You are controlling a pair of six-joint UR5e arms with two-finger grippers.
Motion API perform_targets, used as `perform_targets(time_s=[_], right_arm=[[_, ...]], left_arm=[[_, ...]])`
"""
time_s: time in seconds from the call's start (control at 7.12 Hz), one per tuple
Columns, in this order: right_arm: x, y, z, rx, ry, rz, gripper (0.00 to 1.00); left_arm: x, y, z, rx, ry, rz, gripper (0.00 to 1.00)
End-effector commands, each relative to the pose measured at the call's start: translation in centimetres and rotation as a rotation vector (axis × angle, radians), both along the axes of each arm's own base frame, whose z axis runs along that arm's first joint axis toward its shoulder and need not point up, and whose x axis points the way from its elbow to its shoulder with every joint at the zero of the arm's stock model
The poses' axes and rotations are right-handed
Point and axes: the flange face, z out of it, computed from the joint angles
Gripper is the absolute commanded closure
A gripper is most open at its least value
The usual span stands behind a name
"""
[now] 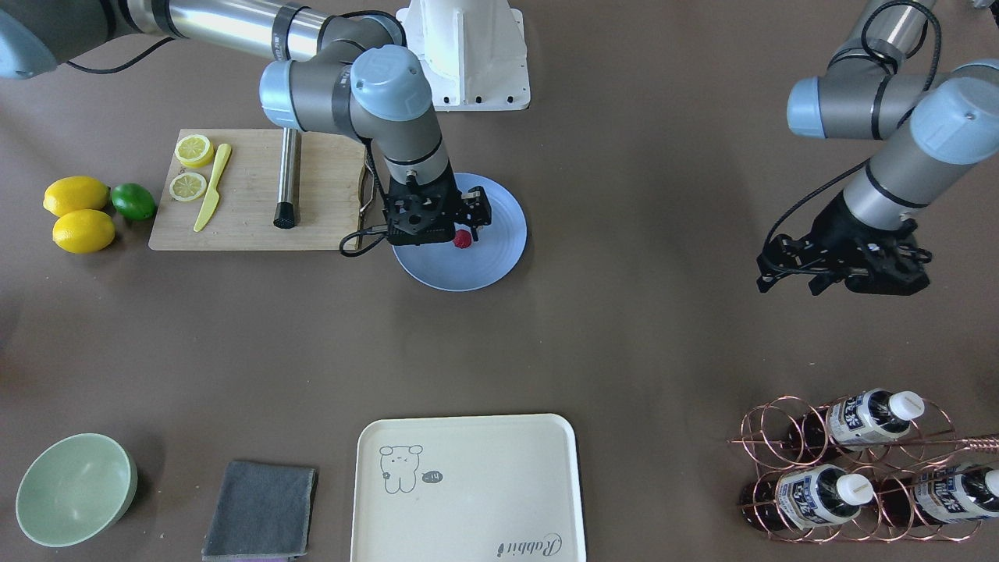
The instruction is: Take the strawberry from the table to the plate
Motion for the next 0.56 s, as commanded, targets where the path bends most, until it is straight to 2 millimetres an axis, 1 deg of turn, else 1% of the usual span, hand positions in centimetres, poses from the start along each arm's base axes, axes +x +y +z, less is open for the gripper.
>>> perform_targets(time_s=[0.0, 0.14, 0.28, 0.42], right_arm=[[15.2, -4.5, 9.5, 0.074, 0.042, -0.072, 0.0], [22.7, -6.2, 16.0, 0.105, 0.076, -0.119, 0.0], [30.0, -6.8, 22.3, 0.131, 0.109, -0.153, 0.0], [36.8, -7.1, 27.9, 0.136, 0.122, -0.177, 0.0]], left_arm=[[-10.4, -1.4, 2.4, 0.011, -0.037, 0.064, 0.15], [-13.6, -1.3, 2.5, 0.007, -0.035, 0.078, 0.15], [-16.5, -1.0, 3.1, 0.003, -0.031, 0.098, 0.15], [-19.0, -0.7, 4.0, -0.014, -0.047, 0.115, 0.15]])
